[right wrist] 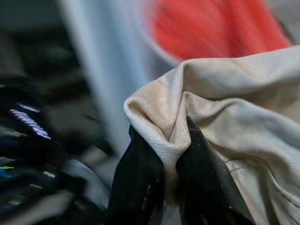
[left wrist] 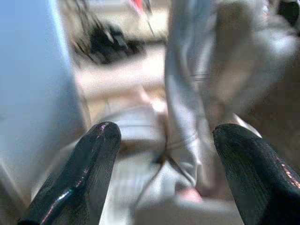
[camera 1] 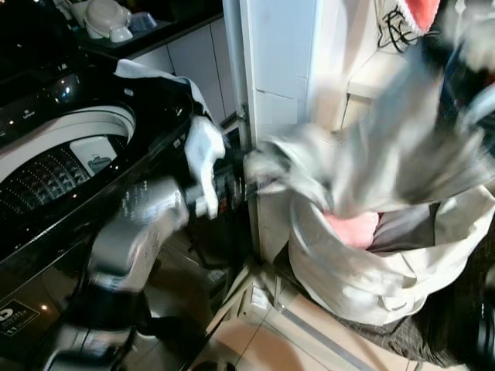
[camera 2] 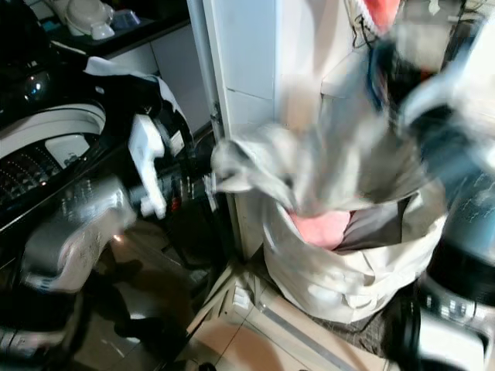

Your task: Clothes washing

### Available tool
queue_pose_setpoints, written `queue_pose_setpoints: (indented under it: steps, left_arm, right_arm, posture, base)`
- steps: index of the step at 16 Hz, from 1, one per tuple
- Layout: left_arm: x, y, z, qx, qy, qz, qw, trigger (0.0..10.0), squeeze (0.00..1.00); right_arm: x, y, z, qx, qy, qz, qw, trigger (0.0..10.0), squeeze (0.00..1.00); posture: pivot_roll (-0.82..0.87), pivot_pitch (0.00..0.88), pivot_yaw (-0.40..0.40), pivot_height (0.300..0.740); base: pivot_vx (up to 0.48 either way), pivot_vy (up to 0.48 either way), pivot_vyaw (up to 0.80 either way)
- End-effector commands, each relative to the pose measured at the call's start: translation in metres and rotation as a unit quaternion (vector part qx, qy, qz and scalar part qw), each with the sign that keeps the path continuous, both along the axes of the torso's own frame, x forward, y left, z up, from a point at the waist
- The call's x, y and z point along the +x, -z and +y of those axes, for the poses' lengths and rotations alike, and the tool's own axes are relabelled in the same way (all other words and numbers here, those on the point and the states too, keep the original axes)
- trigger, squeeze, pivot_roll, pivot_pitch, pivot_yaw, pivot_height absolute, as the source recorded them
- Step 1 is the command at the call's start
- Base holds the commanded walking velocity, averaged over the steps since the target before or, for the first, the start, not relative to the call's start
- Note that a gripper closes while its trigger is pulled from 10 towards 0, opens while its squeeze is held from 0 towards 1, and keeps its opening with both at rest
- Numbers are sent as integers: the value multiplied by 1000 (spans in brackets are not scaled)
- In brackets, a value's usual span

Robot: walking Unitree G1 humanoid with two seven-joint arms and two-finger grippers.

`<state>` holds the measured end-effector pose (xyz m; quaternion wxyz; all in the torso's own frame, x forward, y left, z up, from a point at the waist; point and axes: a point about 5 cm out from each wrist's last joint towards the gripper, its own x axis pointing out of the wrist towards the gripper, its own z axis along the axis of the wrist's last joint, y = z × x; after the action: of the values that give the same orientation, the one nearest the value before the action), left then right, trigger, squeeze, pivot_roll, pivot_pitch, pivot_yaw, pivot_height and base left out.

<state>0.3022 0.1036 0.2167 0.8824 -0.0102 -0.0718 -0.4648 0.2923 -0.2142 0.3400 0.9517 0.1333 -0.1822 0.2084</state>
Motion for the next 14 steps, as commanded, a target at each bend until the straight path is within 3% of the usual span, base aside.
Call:
queue_pose_setpoints:
  steps: [1, 2, 5, 7, 11, 12, 14]
  left_arm:
    - [6, -11, 9, -30, -26, -12, 999, 10000, 0]
    - [5, -18, 10, -37, -20, -27, 999, 10000, 0]
    - [4, -19, 10, -37, -30, -43, 998, 10000, 0]
    - [7, -22, 13, -52, -49, -50, 996, 10000, 0]
    - [14, -49, 11, -97, -56, -80, 990, 10000, 0]
    - [15, -68, -4, -143, -21, -79, 986, 10000, 1000]
    - [14, -79, -17, -179, 3, -76, 981, 10000, 1000]
  right_arm:
    - [-4, -17, 13, -20, -50, -20, 998, 0, 0]
    - [-5, -32, 17, -37, -64, -36, 997, 0, 0]
    - [-8, -47, 13, -53, -73, -50, 995, 0, 0]
    - [-10, -64, 10, -22, -83, -77, 993, 0, 0]
    - [-14, -100, 22, 45, -157, -122, 979, 0, 0]
    - [-2, -80, 45, -27, -168, -78, 982, 0, 0]
    - [6, -62, 62, -52, -192, -44, 979, 0, 0]
  posture:
    - [2, 0, 90, 740]
    - [3, 0, 84, 740]
    - [5, 0, 75, 740]
    - [-1, 0, 79, 740]
    - [-13, 0, 81, 740]
    - [-16, 0, 75, 740]
    - [-12, 0, 70, 740]
  base:
    - [0, 0, 0]
    - [0, 0, 0]
    - [0, 0, 0]
    - [0, 0, 0]
    - [0, 0, 0]
    - [0, 0, 0]
    - [0, 0, 0]
